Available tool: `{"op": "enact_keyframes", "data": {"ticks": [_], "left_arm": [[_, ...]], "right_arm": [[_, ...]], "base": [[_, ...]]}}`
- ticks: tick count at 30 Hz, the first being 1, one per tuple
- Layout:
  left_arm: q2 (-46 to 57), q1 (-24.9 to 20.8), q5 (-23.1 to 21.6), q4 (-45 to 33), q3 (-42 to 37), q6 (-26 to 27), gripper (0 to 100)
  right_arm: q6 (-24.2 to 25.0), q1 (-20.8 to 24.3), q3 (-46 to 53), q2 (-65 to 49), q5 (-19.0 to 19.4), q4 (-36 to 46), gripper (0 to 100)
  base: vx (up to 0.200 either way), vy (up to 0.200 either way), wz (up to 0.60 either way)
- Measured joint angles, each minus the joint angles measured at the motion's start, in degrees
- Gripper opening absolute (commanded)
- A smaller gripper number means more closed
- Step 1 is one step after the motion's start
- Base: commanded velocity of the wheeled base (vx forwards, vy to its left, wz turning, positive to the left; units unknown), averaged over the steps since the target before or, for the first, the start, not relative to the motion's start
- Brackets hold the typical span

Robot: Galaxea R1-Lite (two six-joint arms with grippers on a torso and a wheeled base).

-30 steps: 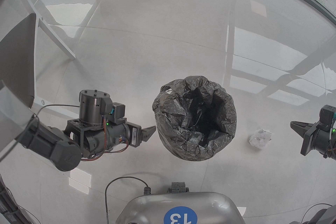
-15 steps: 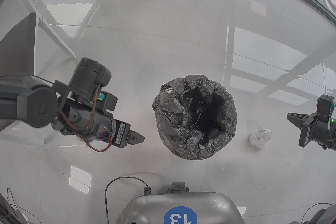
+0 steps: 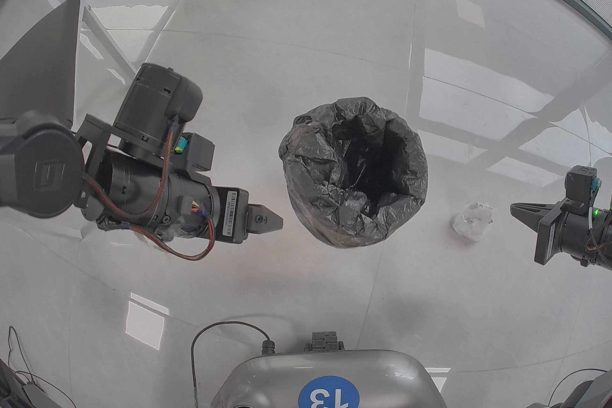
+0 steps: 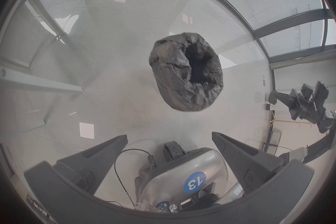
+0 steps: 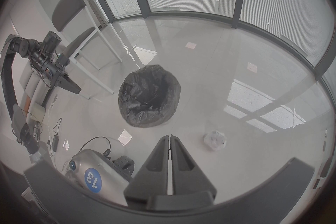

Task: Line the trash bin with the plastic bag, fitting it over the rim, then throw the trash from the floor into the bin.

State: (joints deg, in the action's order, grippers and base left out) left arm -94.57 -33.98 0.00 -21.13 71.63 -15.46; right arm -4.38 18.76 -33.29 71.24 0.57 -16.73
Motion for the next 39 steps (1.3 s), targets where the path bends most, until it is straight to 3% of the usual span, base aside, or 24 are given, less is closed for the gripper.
{"op": "enact_keyframes", "data": {"ticks": [5, 11, 35, 39], "left_arm": [[0.4, -0.5, 0.7, 0.6, -0.8, -0.4, 100], [0.5, -0.5, 1.6, 5.4, -1.5, -1.0, 100], [-2.5, -0.7, 1.1, 6.5, 3.3, -1.6, 100], [-2.6, -0.6, 1.1, 10.3, 3.4, -1.6, 100]], "right_arm": [[0.0, 0.6, -0.1, 1.1, -0.1, 0.0, 0], [0.1, 0.6, -0.6, 3.0, -0.1, -0.3, 0], [0.0, 0.2, -9.3, 9.4, -0.1, -0.7, 0], [-0.1, 0.3, -12.1, 12.9, 0.0, -1.5, 0]], "base": [[0.000, 0.000, 0.00], [0.000, 0.200, 0.00], [0.000, 0.200, 0.00], [0.000, 0.000, 0.00]]}}
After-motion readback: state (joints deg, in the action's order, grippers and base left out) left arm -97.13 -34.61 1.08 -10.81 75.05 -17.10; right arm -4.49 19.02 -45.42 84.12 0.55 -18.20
